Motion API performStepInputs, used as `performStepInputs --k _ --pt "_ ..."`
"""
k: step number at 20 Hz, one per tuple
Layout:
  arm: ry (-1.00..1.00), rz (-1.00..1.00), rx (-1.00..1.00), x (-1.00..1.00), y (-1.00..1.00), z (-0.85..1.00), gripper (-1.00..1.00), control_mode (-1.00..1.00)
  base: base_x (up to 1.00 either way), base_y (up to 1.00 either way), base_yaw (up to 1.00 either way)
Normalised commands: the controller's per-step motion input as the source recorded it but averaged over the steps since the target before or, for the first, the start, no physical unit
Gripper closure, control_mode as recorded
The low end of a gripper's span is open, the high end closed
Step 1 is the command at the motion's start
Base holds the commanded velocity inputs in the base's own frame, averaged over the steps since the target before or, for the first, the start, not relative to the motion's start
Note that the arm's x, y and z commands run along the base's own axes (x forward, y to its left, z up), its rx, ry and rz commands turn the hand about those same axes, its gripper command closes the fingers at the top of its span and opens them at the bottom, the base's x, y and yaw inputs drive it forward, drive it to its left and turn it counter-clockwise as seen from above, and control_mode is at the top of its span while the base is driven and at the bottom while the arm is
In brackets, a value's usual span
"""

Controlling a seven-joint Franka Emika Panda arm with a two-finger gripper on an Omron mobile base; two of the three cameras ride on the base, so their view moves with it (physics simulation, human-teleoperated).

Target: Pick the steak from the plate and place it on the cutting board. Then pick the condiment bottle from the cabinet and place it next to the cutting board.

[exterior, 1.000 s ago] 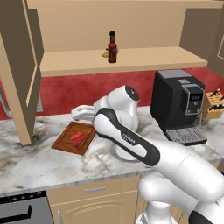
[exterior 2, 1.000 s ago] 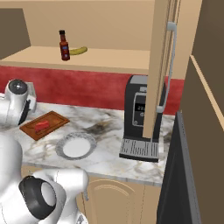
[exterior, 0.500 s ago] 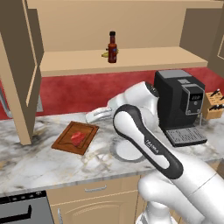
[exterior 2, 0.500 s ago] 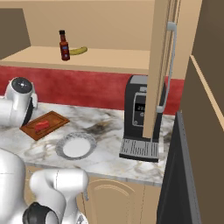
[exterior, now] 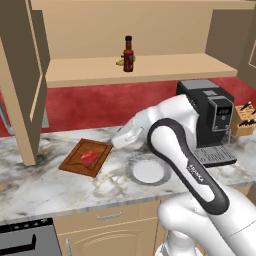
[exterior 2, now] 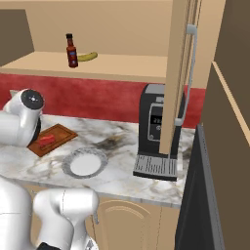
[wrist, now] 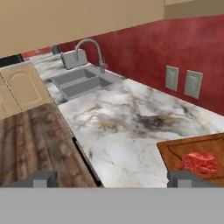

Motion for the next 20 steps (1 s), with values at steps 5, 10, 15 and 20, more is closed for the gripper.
performStepInputs --k 5,10,15,20 --pt "-0.29 0.33 0.0 -0.22 -0.19 0.13 -1.0 -1.0 0.0 0.0 0.0" --pt "-0.3 0.33 0.0 -0.21 -0.16 0.18 -1.0 -1.0 0.0 0.0 0.0" --pt "-0.3 0.25 0.0 -0.34 -0.15 0.26 -1.0 -1.0 0.0 0.0 0.0" --pt "-0.25 0.14 0.01 -0.43 -0.08 0.36 -1.0 -1.0 0.0 0.0 0.0"
